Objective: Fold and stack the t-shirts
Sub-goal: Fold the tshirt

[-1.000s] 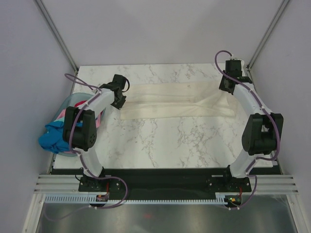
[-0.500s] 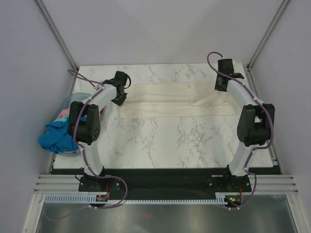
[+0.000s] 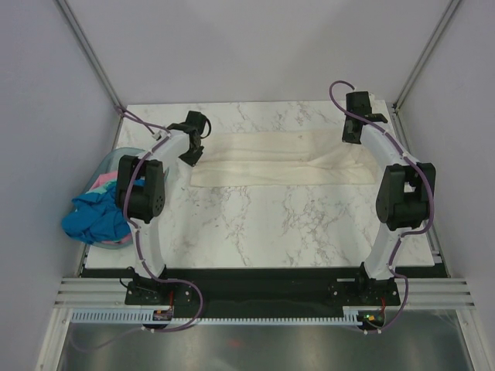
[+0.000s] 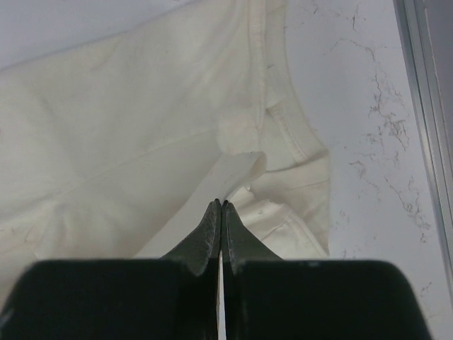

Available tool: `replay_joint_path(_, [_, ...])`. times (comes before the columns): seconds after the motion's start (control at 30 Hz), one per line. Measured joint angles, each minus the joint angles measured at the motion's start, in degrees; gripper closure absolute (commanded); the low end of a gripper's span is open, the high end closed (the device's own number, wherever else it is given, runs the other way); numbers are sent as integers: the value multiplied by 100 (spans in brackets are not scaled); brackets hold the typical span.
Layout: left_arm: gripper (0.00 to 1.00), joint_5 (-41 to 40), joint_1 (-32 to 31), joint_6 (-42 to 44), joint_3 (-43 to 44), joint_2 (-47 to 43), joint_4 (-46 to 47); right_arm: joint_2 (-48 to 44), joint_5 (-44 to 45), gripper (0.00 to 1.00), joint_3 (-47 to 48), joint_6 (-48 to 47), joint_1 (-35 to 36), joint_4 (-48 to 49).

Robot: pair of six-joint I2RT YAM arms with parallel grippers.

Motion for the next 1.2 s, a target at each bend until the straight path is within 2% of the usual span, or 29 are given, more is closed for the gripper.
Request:
replay_joint_path(0.33, [98, -109, 0, 81, 184, 155, -24, 0, 66, 100, 0, 2, 4, -2])
replay_joint_path(0.5, [90, -118, 0, 85, 214, 249, -46, 0, 57, 100, -24, 7, 7, 24])
replay_joint_path(0.97, [79, -579, 0, 476, 317, 238, -81, 0, -160, 98, -197, 125, 101, 131])
replay_joint_path(1.2, [83, -592, -7, 717, 581, 210, -68, 0, -221, 98, -210, 177, 125, 133])
